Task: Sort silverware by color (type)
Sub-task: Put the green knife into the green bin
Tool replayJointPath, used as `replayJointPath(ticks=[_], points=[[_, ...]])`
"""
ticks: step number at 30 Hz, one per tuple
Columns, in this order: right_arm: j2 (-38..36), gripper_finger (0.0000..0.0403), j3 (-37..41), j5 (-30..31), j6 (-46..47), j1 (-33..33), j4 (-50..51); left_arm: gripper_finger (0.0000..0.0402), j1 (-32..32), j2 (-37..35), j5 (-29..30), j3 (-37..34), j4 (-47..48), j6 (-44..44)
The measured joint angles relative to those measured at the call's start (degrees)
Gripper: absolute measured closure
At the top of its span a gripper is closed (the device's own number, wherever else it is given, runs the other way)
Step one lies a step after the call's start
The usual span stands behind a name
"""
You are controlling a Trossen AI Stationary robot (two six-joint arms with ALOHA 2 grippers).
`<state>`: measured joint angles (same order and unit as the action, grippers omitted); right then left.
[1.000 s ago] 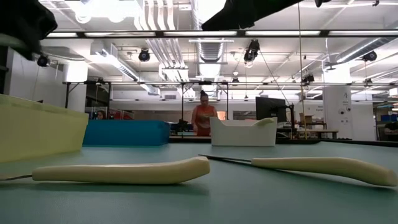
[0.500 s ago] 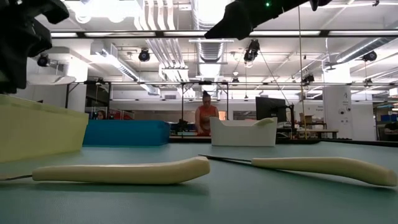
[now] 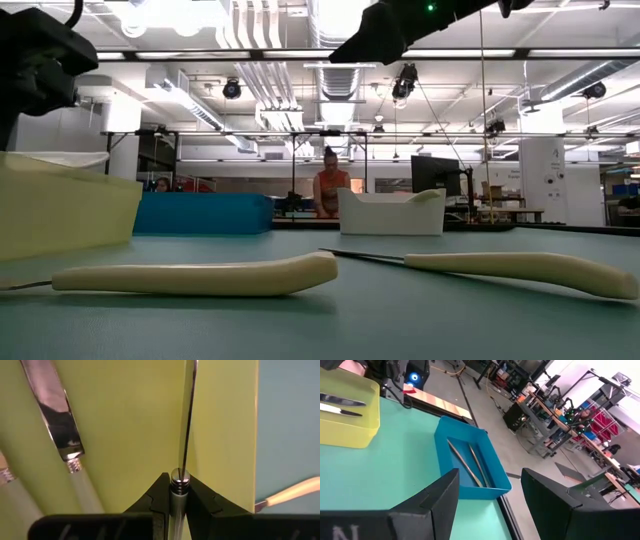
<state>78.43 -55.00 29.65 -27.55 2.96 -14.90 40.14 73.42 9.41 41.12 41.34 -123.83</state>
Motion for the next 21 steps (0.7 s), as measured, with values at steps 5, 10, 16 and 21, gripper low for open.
replayJointPath(ticks=[5,10,16,21], points=[[0.0,0.0197,0.0,0.0,0.0,0.0,0.0,0.0379,0.0,0.9,-0.5,0.0,-0.3,-0.4],[0.0,0.0197,0.0,0.0,0.0,0.0,0.0,0.0367,0.0,1.7,-1.0,0.0,-0.3,-0.8],[0.0,0.0197,0.0,0.0,-0.1,0.0,0.0,0.0361,0.0,2.9,-1.0,0.0,-0.2,-0.8],[0.0,0.0197,0.0,0.0,-0.1,0.0,0.0,0.036,0.0,3.4,-1.0,0.0,-0.3,-0.8]])
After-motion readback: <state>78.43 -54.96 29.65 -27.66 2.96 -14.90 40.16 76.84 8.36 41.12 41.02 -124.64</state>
